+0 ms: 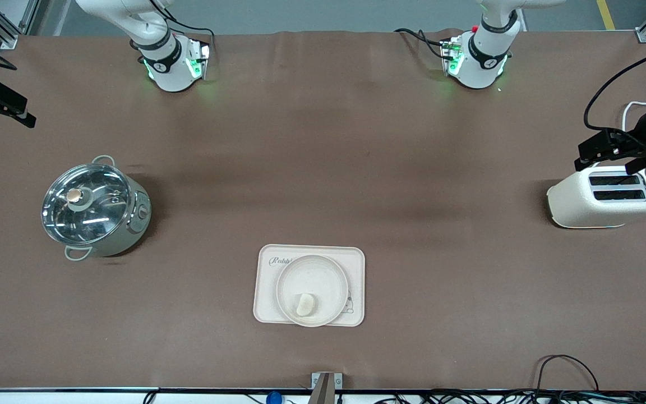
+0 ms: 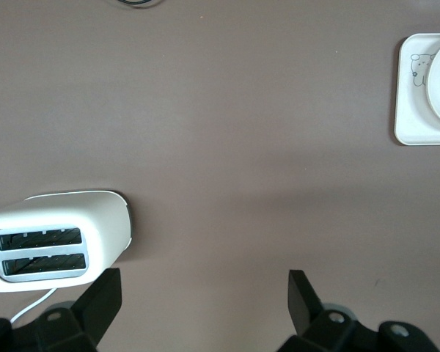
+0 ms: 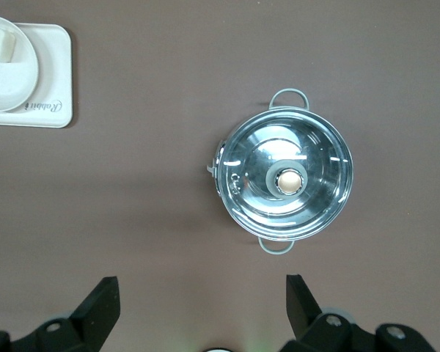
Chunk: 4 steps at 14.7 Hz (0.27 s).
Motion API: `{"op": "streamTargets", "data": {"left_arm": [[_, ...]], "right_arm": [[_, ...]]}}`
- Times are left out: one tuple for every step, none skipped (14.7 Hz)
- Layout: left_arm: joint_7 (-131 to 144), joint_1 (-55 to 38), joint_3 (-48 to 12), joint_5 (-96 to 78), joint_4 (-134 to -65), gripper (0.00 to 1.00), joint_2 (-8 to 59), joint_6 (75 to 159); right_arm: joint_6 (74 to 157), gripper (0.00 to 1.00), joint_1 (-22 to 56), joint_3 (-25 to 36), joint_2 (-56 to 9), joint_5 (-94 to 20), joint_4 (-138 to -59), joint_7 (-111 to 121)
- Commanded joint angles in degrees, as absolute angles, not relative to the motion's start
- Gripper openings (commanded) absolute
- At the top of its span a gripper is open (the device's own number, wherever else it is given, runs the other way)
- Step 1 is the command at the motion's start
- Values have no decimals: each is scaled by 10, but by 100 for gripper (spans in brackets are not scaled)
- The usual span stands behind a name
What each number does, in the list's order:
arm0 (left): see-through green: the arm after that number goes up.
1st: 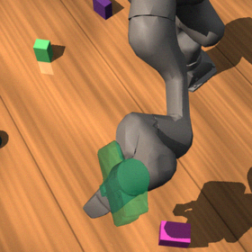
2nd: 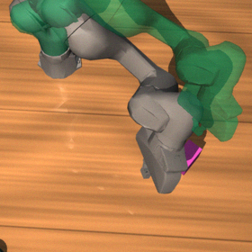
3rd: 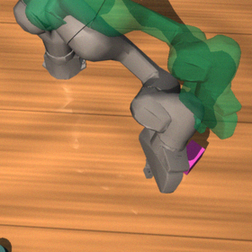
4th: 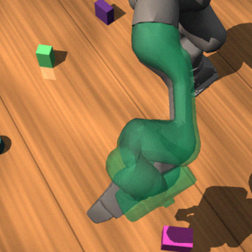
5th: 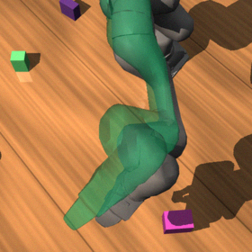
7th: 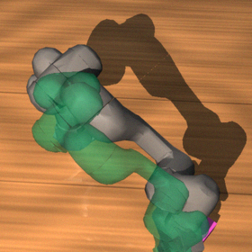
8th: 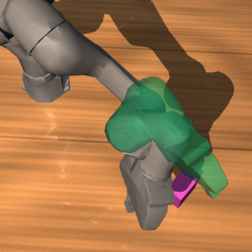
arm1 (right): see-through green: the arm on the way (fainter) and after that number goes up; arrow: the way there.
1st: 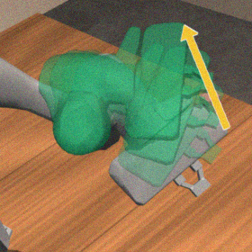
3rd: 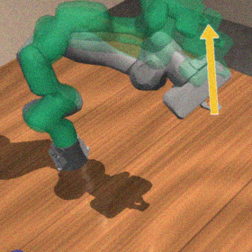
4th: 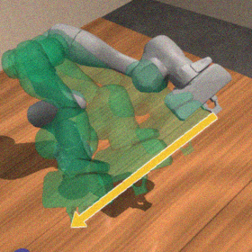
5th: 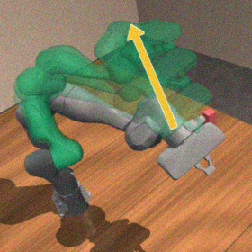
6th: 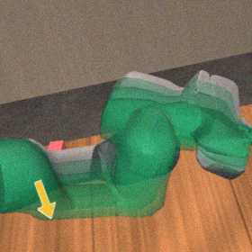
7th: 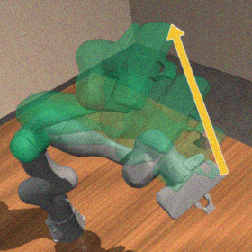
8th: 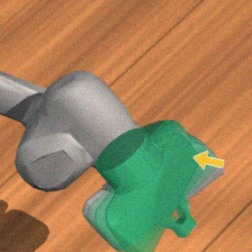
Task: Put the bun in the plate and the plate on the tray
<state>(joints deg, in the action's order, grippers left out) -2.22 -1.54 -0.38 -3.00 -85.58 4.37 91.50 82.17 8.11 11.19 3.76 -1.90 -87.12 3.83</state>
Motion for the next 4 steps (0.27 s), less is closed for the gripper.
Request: {"op": "streamTargets", "data": {"left_arm": [[-17, -15, -2, -32, -846, 100, 44, 906], [-17, -16, -1, -30, -845, 100, 45, 906], [-16, -16, -1, -30, -840, 100, 45, 905], [-16, -16, 0, -29, -835, 100, 47, 905]], "right_arm": [[849, 100, 70, 98, 71, -4, -925, 42], [853, 100, 70, 98, 75, 2, -929, 42], [853, 100, 70, 98, 76, 3, -930, 42], [852, 100, 69, 98, 76, 3, -930, 42]]}}
